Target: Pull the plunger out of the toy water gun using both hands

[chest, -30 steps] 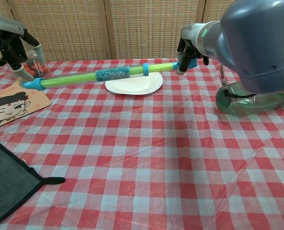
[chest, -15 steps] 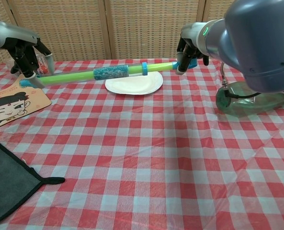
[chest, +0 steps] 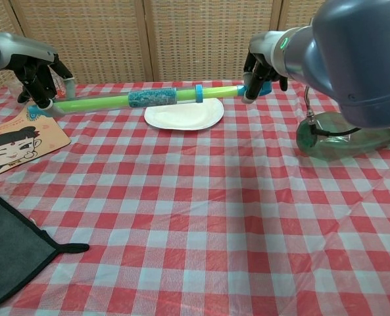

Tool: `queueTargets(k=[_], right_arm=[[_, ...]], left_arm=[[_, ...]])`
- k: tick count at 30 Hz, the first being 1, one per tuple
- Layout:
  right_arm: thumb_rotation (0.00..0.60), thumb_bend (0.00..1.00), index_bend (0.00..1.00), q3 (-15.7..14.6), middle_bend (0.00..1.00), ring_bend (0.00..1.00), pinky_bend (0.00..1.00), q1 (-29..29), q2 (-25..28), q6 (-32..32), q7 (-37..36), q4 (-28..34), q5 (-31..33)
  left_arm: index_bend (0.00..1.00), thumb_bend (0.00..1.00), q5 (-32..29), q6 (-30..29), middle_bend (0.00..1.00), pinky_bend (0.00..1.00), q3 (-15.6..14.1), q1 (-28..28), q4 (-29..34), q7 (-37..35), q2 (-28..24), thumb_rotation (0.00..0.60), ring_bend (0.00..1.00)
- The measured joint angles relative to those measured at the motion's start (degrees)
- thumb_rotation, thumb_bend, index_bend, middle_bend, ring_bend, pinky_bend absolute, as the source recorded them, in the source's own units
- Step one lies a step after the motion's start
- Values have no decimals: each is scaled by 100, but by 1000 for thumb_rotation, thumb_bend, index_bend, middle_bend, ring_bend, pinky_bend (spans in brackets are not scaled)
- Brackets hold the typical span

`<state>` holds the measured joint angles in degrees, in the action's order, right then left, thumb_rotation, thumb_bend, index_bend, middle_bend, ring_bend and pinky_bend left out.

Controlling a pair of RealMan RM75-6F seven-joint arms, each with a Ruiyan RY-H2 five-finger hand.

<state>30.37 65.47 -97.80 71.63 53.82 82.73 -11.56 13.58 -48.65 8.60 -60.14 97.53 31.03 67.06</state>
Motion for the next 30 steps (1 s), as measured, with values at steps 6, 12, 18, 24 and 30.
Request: queueTargets(k=[6, 12, 18, 24, 30], right_arm=[[600, 499, 829, -25, 1000, 1000, 729, -44, 59, 17, -29, 36, -7], [600, 498, 830, -107, 1000, 1000, 729, -173, 215, 23, -65, 107, -47], [600, 499, 829, -184, 1000, 1000, 729, -392, 475, 96, -143, 303, -74], [600, 499, 829, -214, 1000, 1000, 729, -679, 900, 220, -218, 574, -50], [600, 499, 830, -240, 1000, 1000, 729, -903, 1237, 263, -297, 790, -11]], left_arm=[[646, 473, 54, -79, 874, 654, -63, 11, 66, -26, -37, 600, 779], [660, 474, 185, -155, 874, 654, -134, 107, 169, -107, -138, 600, 779], [677, 474, 321, -258, 874, 654, -235, 220, 278, -175, -231, 600, 779], [681, 473, 422, -385, 874, 654, -326, 336, 446, -197, -398, 600, 779], [682, 475, 553, -484, 874, 654, -372, 433, 631, -212, -643, 600, 779]])
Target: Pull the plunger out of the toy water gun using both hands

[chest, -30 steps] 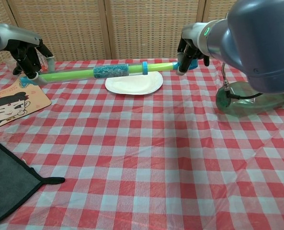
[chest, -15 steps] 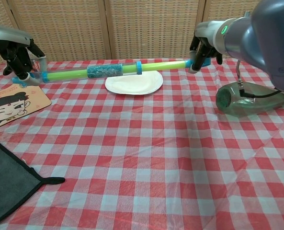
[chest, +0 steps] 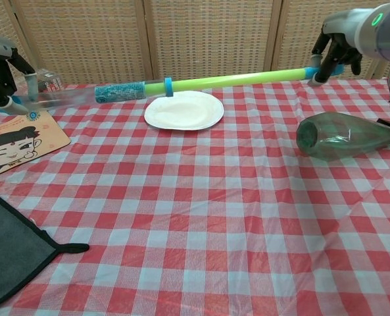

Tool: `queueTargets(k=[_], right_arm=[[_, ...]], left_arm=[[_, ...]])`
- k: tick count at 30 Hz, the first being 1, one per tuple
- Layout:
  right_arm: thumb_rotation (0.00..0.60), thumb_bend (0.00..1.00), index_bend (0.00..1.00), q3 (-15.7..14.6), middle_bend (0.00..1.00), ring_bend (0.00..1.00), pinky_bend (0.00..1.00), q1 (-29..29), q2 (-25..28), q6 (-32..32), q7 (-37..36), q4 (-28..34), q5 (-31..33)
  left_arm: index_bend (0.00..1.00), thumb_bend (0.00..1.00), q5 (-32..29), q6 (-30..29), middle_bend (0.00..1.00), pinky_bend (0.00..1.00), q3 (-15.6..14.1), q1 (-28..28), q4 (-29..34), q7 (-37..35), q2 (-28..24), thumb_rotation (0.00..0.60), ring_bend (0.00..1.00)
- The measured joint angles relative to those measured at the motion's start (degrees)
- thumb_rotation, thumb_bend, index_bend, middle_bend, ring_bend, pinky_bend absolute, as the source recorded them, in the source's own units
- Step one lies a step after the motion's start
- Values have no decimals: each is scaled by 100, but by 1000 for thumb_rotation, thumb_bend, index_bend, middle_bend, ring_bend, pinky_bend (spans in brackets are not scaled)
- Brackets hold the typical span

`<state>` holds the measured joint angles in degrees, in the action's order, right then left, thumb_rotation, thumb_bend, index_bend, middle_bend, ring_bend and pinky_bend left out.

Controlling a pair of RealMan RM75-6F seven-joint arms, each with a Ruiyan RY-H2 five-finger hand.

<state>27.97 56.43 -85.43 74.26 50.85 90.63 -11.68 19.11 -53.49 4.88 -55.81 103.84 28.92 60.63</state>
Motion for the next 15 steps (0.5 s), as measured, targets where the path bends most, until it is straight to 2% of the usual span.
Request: queueTargets(k=[15], right_arm=[[600, 499, 830, -32, 1000, 1000, 729, -243, 418, 179, -118, 386, 47]], left_arm=[[684, 477, 136, -113, 874, 654, -27, 92, 334, 49, -382, 600, 779]])
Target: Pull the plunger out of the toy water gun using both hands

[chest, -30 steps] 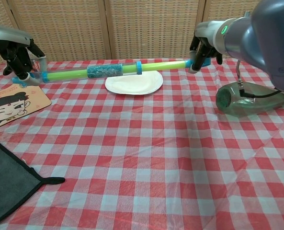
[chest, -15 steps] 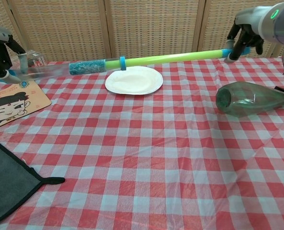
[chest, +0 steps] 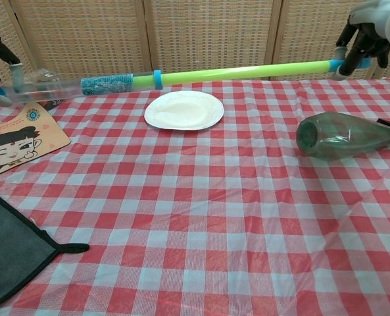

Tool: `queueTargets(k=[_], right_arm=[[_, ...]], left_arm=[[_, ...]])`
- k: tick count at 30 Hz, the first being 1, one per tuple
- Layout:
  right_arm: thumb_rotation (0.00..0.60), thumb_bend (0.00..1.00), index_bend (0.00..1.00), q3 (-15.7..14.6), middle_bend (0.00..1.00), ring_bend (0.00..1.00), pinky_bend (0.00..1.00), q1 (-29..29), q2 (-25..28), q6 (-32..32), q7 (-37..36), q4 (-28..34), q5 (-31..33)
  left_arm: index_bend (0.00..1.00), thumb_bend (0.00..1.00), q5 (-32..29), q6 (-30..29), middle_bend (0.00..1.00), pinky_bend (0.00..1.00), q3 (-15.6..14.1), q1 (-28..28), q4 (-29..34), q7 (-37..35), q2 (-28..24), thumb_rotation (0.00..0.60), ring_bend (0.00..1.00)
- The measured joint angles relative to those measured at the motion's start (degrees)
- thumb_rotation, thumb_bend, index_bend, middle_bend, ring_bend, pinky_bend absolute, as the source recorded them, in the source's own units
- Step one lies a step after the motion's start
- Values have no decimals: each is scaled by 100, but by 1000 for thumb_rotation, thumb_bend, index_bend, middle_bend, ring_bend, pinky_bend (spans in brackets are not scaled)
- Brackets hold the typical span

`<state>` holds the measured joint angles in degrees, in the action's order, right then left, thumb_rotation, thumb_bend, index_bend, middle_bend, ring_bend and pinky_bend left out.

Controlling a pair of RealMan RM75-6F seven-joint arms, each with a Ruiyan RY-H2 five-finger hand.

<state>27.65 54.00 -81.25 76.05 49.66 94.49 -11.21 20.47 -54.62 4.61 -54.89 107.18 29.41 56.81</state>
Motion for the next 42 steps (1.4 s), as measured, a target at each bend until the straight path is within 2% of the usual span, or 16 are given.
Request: queueTargets(k=[20, 22, 24, 25, 26, 27, 28, 29, 30, 31, 32, 33, 36, 42], right_arm=[[600, 498, 830, -88, 1000, 1000, 729, -223, 346, -73, -180, 49, 23], [600, 498, 827, -88, 1000, 1000, 729, -232, 359, -93, -208, 48, 19], [600, 477, 781, -102, 997, 987, 717, -242, 371, -123, -236, 58, 5], [600, 441, 691, -110, 945, 926, 668, -244, 372, -132, -242, 60, -4], [600, 394, 557, -122, 826, 809, 587, -245, 372, -138, -250, 59, -28], [600, 360, 456, -135, 714, 700, 523, -246, 372, -144, -260, 58, -63], [600, 318, 309, -156, 519, 520, 425, -250, 372, -153, -269, 56, -111], [600, 284, 187, -206, 345, 353, 337, -257, 380, -178, -268, 58, -183], [600, 265, 121, -256, 250, 255, 280, -263, 394, -213, -252, 62, -224], [600, 244, 50, -303, 134, 134, 195, -268, 413, -255, -228, 66, -240], [600, 228, 12, -344, 56, 55, 124, -275, 437, -312, -198, 71, -234], [600, 219, 2, -362, 25, 23, 92, -279, 456, -358, -184, 72, -218], [600, 198, 0, -437, 0, 0, 45, -290, 523, -510, -141, 52, -170], [600, 196, 0, -535, 0, 0, 32, -329, 571, -600, -195, 62, -163]], left_arm=[[681, 481, 27, -96, 874, 654, -71, 80, 104, 137, -120, 600, 779], [661, 479, 23, -101, 861, 645, -68, 74, 97, 153, -91, 600, 773], [574, 462, 20, -119, 770, 586, -62, 65, 85, 176, -62, 600, 702], [478, 423, 24, -141, 645, 503, -51, 62, 80, 181, -41, 600, 600], [349, 364, 34, -160, 480, 392, -40, 62, 80, 177, -27, 600, 462], [263, 319, 54, -179, 358, 316, -31, 66, 80, 171, -17, 600, 360], [144, 255, 93, -209, 188, 203, -23, 75, 81, 165, -4, 600, 214], [60, 212, 130, -232, 73, 109, -23, 83, 81, 166, 4, 600, 99], [20, 189, 169, -255, 12, 45, -26, 92, 81, 176, 10, 600, 29], [6, 179, 214, -284, 0, 17, -34, 103, 80, 197, 17, 600, 7], [0, 175, 230, -290, 0, 0, -40, 109, 81, 210, 18, 600, 0], [0, 172, 233, -282, 0, 0, -39, 115, 84, 208, 13, 600, 0], [0, 171, 253, -198, 0, 0, -16, 146, 94, 121, -27, 600, 0], [0, 171, 492, -110, 0, 0, 21, 284, 164, -118, -102, 600, 0]])
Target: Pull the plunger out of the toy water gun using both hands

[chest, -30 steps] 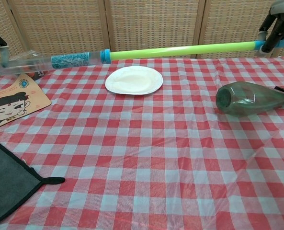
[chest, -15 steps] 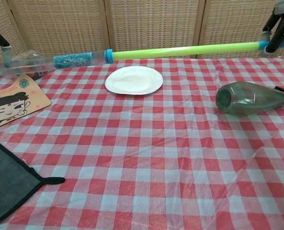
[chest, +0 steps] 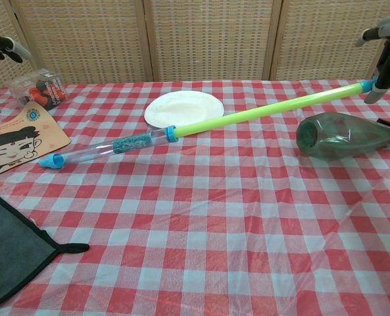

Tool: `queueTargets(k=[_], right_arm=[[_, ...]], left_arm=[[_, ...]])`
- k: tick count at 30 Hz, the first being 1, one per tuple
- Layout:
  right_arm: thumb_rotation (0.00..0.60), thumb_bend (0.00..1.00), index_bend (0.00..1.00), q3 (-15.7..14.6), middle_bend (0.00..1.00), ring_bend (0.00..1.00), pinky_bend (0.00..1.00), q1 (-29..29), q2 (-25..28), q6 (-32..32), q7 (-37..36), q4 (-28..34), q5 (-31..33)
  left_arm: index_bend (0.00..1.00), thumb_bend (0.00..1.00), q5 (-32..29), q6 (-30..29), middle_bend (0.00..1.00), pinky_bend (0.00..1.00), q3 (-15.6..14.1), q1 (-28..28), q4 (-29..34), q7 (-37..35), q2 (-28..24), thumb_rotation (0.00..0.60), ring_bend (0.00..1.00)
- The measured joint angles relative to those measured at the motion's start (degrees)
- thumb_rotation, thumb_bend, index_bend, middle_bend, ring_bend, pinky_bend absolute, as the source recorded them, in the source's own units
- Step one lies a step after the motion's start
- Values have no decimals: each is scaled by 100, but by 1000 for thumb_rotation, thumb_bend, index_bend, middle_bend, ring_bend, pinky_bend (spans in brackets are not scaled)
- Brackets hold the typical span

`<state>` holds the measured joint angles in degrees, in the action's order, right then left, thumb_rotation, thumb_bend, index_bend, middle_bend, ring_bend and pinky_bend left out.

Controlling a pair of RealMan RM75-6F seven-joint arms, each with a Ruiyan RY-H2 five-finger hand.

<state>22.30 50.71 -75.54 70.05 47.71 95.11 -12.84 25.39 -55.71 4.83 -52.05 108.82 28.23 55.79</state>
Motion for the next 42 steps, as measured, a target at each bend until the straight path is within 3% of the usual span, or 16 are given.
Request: queueTargets(k=[9, 16, 23, 31, 37, 42], right_arm=[[600, 0, 0, -365, 0, 0, 0, -358, 249, 61, -399, 240, -708], [600, 0, 0, -600, 0, 0, 0, -358, 435, 60, -20, 441, -710], [600, 0, 0, -840, 0, 0, 0, -168, 634, -40, 644, 695, -251], [600, 0, 0, -904, 0, 0, 0, -21, 584, 26, 765, 728, -101], [600, 0, 0, -934, 0, 0, 0, -60, 521, 147, 605, 717, -321], [600, 0, 0, -1073, 0, 0, 0, -246, 501, 338, 282, 808, -1019]], left_arm=[[0, 171, 1410, -421, 0, 0, -20, 864, 229, -997, -18, 600, 0], [0, 171, 1938, -618, 0, 0, -75, 1278, 294, -1294, -25, 600, 0], [0, 171, 2142, -663, 0, 0, -90, 1413, 304, -1239, 1, 600, 0], [0, 171, 2239, -637, 0, 0, -54, 1508, 264, -1259, 7, 600, 0], [0, 184, 2415, -711, 0, 0, -25, 1623, 250, -1361, 3, 600, 0], [0, 188, 2857, -1076, 0, 0, -66, 1874, 239, -1515, 104, 600, 0]])
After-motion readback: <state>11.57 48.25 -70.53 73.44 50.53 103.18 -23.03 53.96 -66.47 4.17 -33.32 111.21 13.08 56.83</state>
